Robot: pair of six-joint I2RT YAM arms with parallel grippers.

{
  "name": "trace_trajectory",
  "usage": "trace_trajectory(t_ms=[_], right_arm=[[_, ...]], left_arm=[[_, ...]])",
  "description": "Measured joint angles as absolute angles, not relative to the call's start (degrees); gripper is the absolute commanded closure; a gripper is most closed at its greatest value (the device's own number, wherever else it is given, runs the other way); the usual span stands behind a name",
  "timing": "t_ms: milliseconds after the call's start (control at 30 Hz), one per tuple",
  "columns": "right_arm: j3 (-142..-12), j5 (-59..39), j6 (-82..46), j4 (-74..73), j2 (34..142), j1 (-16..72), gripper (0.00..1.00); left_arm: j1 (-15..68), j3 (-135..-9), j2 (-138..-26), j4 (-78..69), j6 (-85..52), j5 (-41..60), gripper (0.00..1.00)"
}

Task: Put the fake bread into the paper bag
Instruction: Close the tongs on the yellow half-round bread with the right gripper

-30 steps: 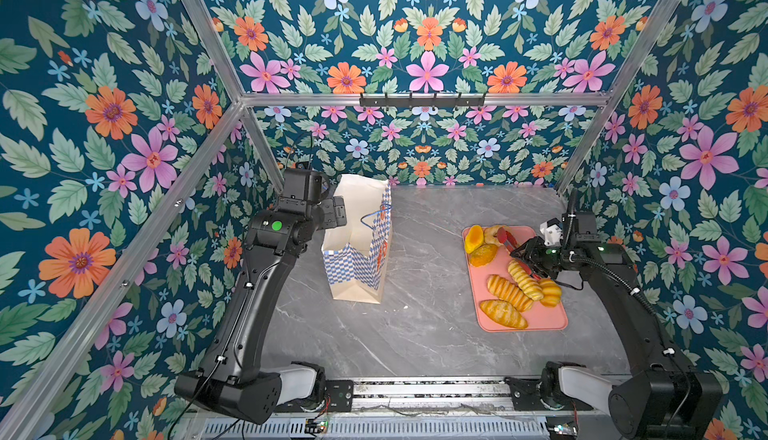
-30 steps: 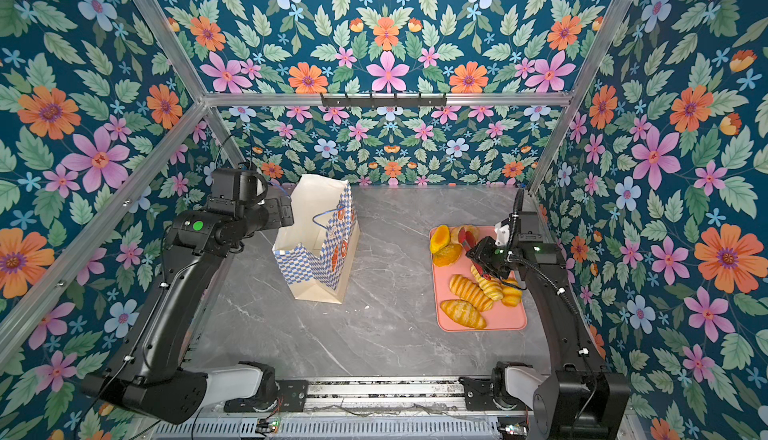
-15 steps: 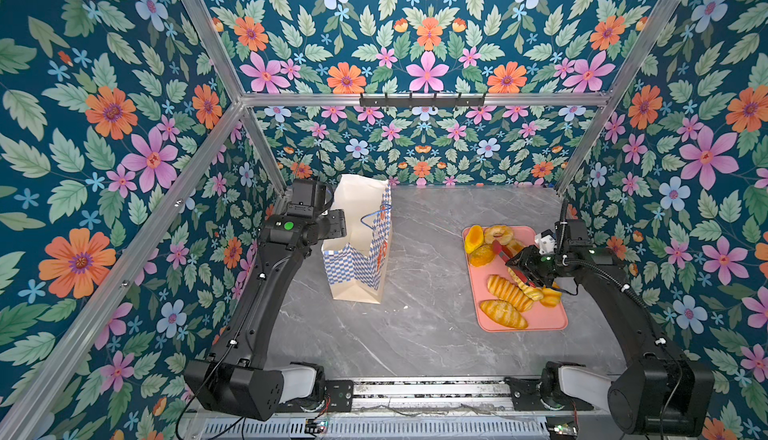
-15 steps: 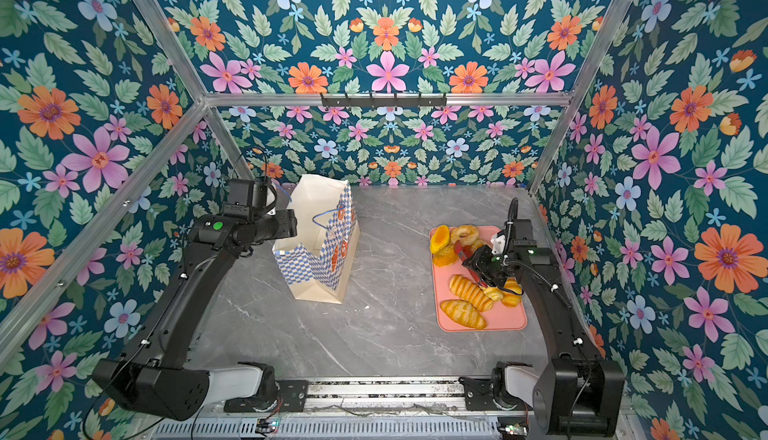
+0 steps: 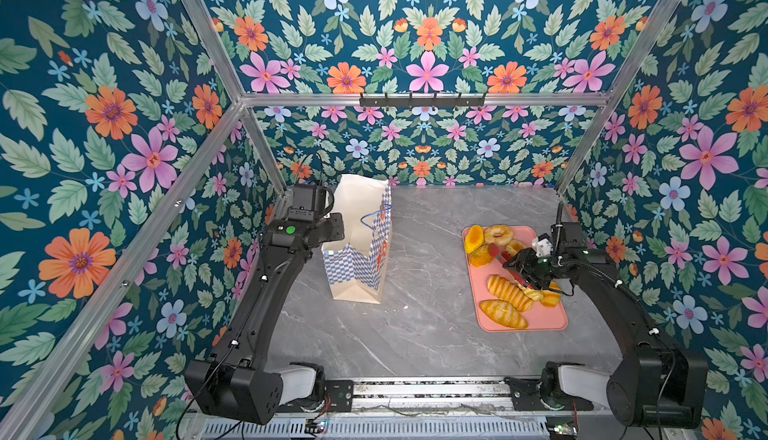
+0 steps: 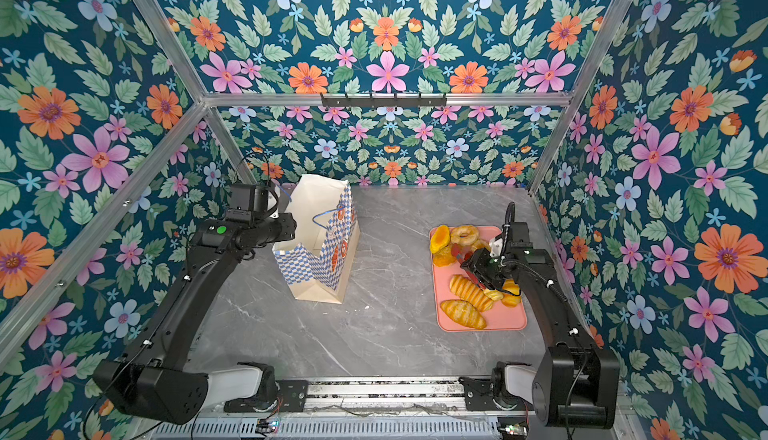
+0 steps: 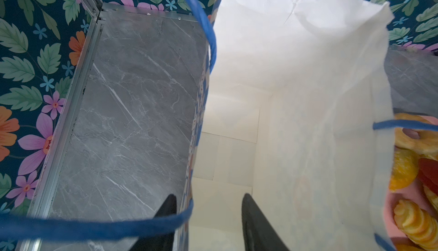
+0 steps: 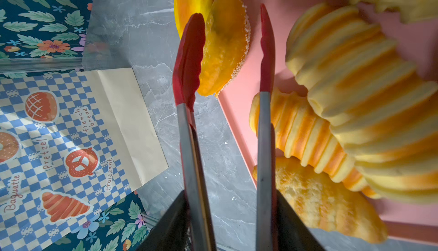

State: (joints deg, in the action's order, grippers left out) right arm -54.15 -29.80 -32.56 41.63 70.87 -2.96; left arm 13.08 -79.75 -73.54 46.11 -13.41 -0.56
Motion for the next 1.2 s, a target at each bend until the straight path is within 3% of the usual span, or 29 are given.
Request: trace_trajectory(t_ms=[333, 600, 900, 1200], right_arm=[[-53.43, -30.70, -34.06, 38.28, 73.21, -2.96, 0.44], [-53.23, -32.62, -34.94, 35.68, 75.00, -2.96, 0.46], [-52.36, -32.84, -35.66, 34.06, 76.44, -2.94, 0.56], [-51.66, -32.77, -36.05, 34.61, 72.40, -2.96, 0.66]], left_arm=[[13.08, -77.60, -72.90, 45.50, -13.45, 0.14, 0.69], [13.08, -76.86, -72.40, 44.77, -13.67, 0.78, 0.62], [13.08, -76.42, -72.36, 44.66, -13.89, 0.71, 0.46], [13.08, -77.65, -72.44, 44.71, -14.26, 0.49, 0.58]])
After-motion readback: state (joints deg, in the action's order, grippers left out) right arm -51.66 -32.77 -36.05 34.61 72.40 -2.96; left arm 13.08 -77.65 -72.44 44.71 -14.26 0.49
